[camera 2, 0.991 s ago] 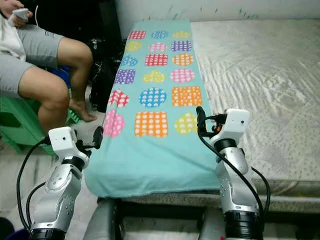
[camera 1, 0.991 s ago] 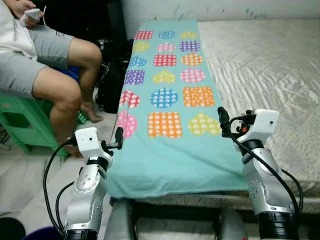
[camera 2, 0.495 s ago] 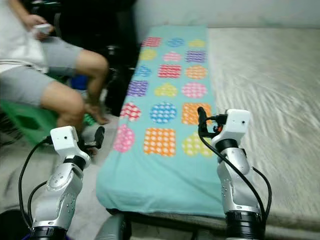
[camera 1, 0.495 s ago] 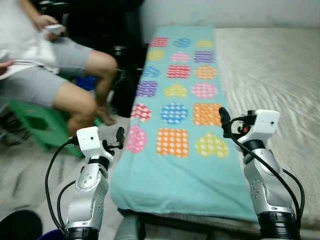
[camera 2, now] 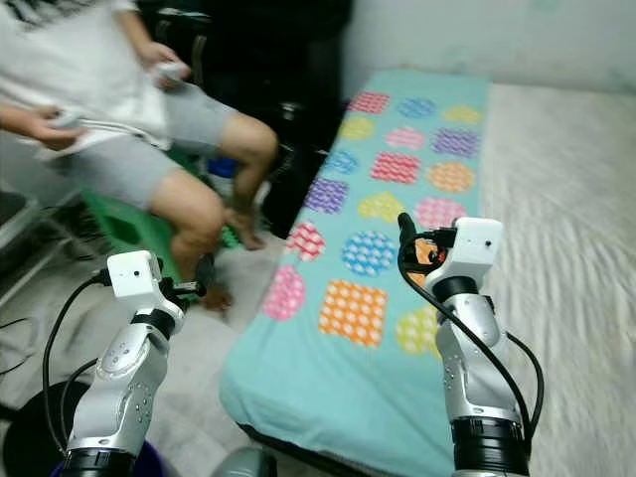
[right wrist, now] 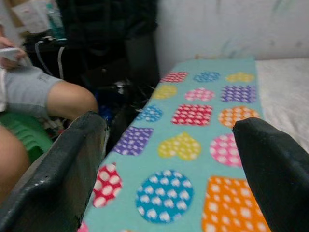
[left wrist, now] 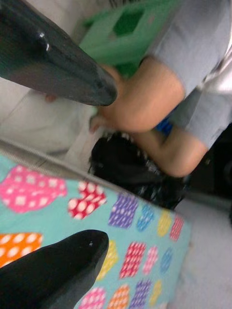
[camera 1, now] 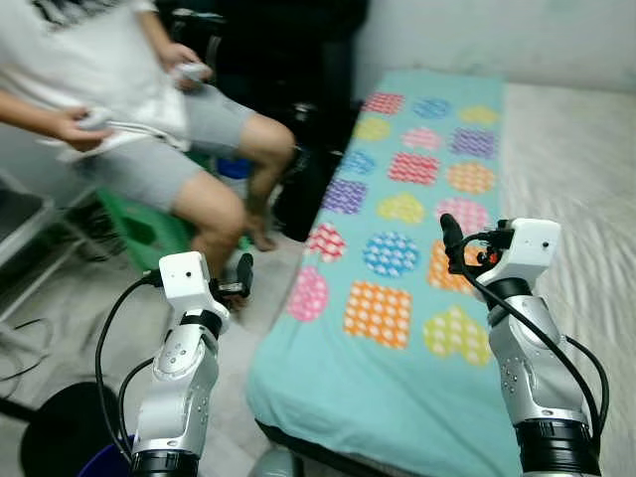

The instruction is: Clean up the room

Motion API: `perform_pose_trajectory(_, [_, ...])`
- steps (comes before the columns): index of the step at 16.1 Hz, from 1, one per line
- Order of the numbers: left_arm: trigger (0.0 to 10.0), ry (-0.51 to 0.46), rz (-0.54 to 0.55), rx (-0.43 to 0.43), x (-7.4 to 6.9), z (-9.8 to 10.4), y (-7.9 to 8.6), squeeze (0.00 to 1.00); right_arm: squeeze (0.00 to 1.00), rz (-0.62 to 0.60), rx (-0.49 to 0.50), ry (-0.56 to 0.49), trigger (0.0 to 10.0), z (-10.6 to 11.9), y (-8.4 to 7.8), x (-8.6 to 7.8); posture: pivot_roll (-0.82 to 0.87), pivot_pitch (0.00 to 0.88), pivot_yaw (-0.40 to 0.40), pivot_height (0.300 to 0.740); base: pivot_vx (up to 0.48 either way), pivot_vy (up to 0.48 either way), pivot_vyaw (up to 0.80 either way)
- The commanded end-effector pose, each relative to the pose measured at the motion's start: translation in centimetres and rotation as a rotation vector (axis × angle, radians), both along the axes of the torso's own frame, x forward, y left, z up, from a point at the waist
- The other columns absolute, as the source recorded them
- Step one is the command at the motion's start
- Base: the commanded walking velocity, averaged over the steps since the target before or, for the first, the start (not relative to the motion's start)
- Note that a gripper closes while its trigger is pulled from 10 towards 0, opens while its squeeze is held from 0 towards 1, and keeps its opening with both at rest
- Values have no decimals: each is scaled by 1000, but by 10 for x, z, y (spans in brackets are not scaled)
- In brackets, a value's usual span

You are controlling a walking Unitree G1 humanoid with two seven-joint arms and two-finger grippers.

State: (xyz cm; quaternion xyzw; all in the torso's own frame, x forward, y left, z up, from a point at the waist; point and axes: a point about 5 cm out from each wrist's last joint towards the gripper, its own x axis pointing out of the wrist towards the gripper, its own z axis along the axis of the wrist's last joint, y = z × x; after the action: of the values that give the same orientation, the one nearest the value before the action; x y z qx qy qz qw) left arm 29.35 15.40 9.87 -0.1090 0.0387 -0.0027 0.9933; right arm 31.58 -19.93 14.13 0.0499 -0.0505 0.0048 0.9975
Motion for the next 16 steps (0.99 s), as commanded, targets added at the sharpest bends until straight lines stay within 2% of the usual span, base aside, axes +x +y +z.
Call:
perform_pose_trajectory(1, [10000, 2, -3, 9, 0, -1, 2, 0, 0, -9, 1, -3, 10000, 0, 0, 0, -101, 0, 96, 740, 0, 0, 0])
perform_pose_trajectory(2, [10000, 11, 51, 72, 0, -4, 8, 0, 0, -12, 2, -2, 10000, -1, 0, 0, -100, 0, 96, 740, 0, 0, 0])
perform_pose_trajectory(4, [10000, 36, 100, 87, 1, -7, 13, 0, 0, -23, 2, 7, 10000, -4, -1, -1, -101, 0, 96, 740, 0, 0, 0])
perform_pose_trajectory(7, [10000, 32, 63, 41, 1, -7, 10, 0, 0, -35, 3, 22, 10000, -8, -3, 0, -95, 0, 90, 740, 0, 0, 0])
perform_pose_trajectory(9, [10000, 31, 40, 44, 2, -7, 8, 0, 0, -53, 6, 31, 10000, -11, -3, 1, -95, 0, 87, 740, 0, 0, 0])
perform_pose_trajectory(12, [10000, 27, -18, 25, 1, -7, 3, 0, 0, -95, -21, 102, 10000, -21, -5, 2, -98, 0, 86, 740, 0, 0, 0])
perform_pose_trajectory(13, [10000, 29, 8, 70, 2, -8, 6, 0, 0, -102, -25, 101, 10000, -22, -5, 1, -99, 0, 85, 740, 0, 0, 0])
perform_pose_trajectory(16, [10000, 29, 7, 67, 2, -8, 6, 0, 0, -51, -80, 53, 10000, -17, 2, -2, -102, 0, 84, 740, 0, 0, 0])
